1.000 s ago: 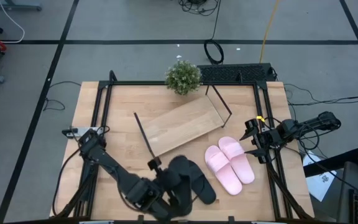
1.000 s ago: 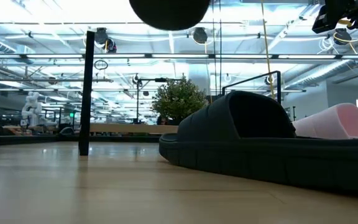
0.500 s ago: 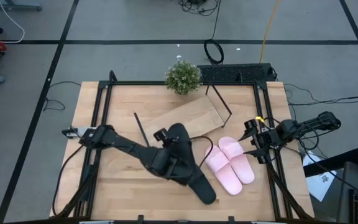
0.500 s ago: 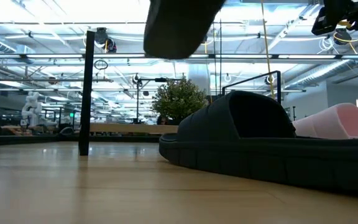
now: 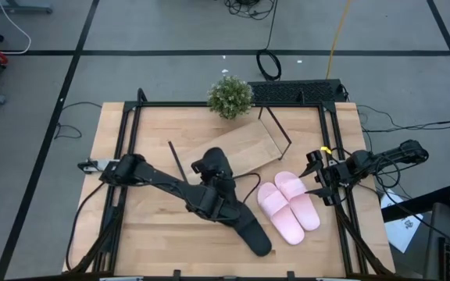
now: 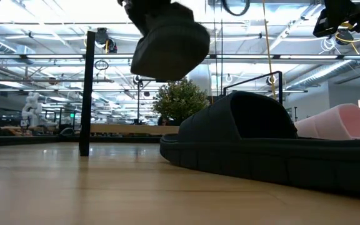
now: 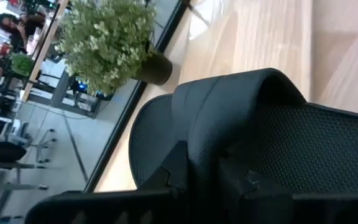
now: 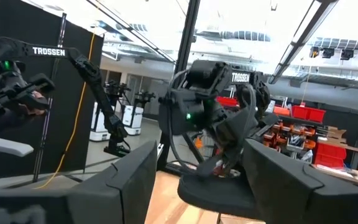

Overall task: Pick and place slides into the shelf
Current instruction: Put the left pair black slides on the shelf

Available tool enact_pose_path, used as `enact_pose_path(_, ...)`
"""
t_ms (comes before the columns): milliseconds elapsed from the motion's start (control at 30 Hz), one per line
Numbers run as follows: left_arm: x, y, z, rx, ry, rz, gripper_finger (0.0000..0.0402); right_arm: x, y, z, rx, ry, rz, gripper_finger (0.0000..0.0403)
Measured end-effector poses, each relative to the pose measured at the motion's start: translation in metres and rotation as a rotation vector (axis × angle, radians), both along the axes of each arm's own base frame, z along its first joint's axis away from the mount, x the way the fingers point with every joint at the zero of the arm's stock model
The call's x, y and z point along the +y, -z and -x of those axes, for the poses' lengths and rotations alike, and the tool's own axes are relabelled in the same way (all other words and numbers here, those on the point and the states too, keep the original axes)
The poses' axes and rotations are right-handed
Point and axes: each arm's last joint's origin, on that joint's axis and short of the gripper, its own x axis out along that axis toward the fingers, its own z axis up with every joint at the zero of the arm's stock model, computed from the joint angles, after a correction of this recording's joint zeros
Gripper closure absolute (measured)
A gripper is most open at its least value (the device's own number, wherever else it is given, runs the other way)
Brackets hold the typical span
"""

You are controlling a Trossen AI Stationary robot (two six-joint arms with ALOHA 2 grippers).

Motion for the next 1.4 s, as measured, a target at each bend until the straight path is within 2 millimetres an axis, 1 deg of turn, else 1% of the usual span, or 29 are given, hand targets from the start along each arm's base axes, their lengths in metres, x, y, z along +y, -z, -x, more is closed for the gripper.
enact_pose_path(67,0.002,-0.001,0.005,-0.017,-0.019,0.002,0.0367,0.000,0.000,0.000,0.002,0.000,0.000,0.0177)
enact_pose_path(200,0.005,-0.009,0.024,-0.063,-0.052,0.011,0.0367,0.000,0.002,-0.001,0.021,0.000,0.006,0.0177)
enact_pose_path(367,0.006,-0.019,0.055,-0.127,-0.075,0.027,0.0367,0.000,0.002,-0.001,0.024,0.000,0.006,0.0177)
enact_pose_path(467,0.005,-0.015,0.065,-0.129,-0.079,0.024,0.0367,0.000,0.001,0.000,0.013,0.002,0.008,0.0177)
enact_pose_path(567,0.005,-0.012,0.066,-0.122,-0.075,0.020,0.0367,0.000,0.001,0.000,0.011,0.008,0.011,0.0177)
enact_pose_path(667,0.008,-0.011,0.062,-0.119,-0.063,-0.004,0.0367,-0.001,0.001,-0.001,0.014,0.039,0.001,0.0177)
enact_pose_path(967,0.034,-0.008,0.053,-0.099,-0.129,-0.017,0.0367,-0.001,0.002,-0.001,0.026,0.050,-0.002,0.0177)
enact_pose_path(1100,0.041,0.006,0.055,-0.064,-0.149,-0.017,0.0367,-0.001,0.002,-0.001,0.031,0.046,-0.007,0.0177)
enact_pose_path(1267,0.041,0.022,0.059,-0.038,-0.149,-0.018,0.0367,-0.001,0.002,-0.001,0.031,0.046,-0.008,0.0177)
enact_pose_path(1400,0.043,0.030,0.062,-0.017,-0.152,-0.028,0.0367,-0.001,0.002,-0.001,0.029,0.046,-0.008,0.0177)
